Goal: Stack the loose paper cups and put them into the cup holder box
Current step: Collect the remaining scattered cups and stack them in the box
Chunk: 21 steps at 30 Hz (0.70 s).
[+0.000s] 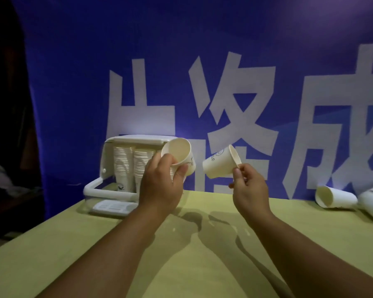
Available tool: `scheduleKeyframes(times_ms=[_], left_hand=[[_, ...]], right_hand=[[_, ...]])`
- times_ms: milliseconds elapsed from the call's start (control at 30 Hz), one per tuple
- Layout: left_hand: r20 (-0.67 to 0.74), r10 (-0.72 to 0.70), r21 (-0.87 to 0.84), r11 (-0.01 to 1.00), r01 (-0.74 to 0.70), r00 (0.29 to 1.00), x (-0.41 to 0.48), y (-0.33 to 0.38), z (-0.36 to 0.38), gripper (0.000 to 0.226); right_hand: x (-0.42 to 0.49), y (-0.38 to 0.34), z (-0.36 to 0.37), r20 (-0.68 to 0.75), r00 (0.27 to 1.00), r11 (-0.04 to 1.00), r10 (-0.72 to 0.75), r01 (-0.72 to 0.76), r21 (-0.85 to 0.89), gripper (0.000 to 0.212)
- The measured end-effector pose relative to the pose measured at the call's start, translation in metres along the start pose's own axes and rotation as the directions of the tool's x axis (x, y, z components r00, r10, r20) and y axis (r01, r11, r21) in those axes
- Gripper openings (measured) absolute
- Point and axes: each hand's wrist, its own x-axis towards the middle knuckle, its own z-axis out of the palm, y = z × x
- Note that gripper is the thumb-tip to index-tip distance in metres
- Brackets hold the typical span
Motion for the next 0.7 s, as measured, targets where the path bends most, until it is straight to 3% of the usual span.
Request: scheduleKeyframes(times_ms=[100, 200, 400, 500, 700], left_hand=[[-0.070, -0.035, 0.012, 0.999, 0.036, 0.997, 0.010, -0.018, -0.013, 0.021], [-0.047, -0.112, 0.007, 0.994, 0.112, 0.993, 0.014, -0.038, -0.019, 0.017], [0.175, -0.300, 0.164, 0.948, 0.272, 0.938, 0.019, -0.046, -0.024, 0.024], [0.208, -0.277, 0.292, 0.933, 0.210, 0.938, 0.021, -0.045, -0.028, 0.020], [0.334, -0.243, 0.343, 0.931, 0.122, 0.911, 0.019, -0.047, -0.028, 0.028]], right_hand=[[0.003, -0.023, 0.034, -0.034, 0.999, 0.995, -0.018, 0.021, 0.093, 0.011], [0.009, -0.044, 0.062, -0.063, 0.998, 0.988, -0.017, 0.027, 0.153, 0.010], [0.016, -0.059, 0.097, -0.045, 0.998, 0.988, -0.049, 0.055, 0.145, 0.012], [0.013, -0.058, 0.102, -0.008, 0.994, 0.990, -0.112, 0.112, 0.088, 0.018], [0.014, -0.061, 0.101, 0.026, 0.981, 0.980, -0.194, 0.193, 0.042, 0.019]])
